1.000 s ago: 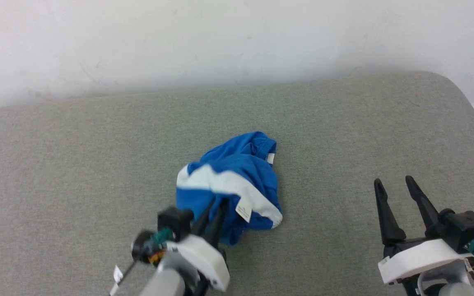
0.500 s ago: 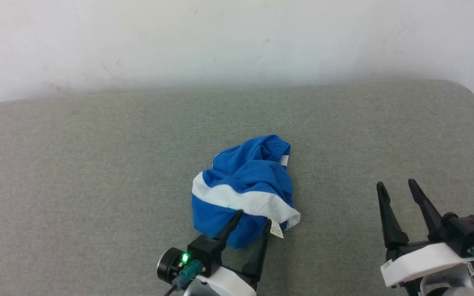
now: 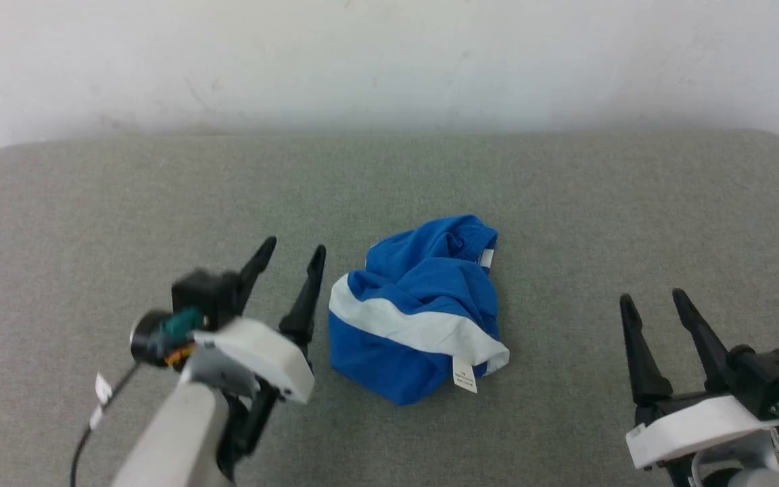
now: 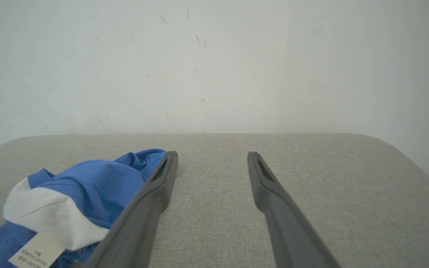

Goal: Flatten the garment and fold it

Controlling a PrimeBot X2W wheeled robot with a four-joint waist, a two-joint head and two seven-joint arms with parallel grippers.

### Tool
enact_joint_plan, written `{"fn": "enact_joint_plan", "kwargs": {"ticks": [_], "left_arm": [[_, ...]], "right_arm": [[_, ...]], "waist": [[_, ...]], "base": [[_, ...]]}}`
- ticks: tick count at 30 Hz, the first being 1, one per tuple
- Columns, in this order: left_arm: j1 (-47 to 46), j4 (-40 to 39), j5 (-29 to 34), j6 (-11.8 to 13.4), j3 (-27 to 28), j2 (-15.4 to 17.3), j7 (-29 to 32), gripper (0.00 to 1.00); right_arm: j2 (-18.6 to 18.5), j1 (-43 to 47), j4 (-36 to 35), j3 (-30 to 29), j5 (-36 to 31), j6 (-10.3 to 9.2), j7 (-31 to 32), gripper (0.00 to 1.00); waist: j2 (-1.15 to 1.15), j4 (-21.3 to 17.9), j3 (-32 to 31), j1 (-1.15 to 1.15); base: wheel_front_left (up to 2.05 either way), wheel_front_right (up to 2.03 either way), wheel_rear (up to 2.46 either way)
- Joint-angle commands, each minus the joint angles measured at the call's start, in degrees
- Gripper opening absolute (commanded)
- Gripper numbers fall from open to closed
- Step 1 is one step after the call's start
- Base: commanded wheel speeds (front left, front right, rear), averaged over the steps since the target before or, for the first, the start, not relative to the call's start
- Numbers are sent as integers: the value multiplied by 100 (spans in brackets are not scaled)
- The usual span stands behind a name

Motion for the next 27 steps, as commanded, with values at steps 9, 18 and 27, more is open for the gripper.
{"fn": "enact_joint_plan", "kwargs": {"ticks": [9, 18, 27], "left_arm": [[-1480, 1560, -582, -585, -289, 237, 1967, 100], [-2015, 2758, -637, -735, -1263, 467, 3414, 100], [-2034, 2246, -782, -566, -1559, 754, 2895, 0]], "right_arm": [[13, -356, -30, 135, -77, -5, 22, 100], [13, -483, 139, 203, -31, -5, -39, 100], [13, -423, 317, 146, 66, -5, -113, 100]], "waist": [[0, -282, 546, 0], [0, -489, 685, 0], [0, -422, 529, 0]], "base": [[0, 0, 0], [0, 0, 0], [0, 0, 0]]}}
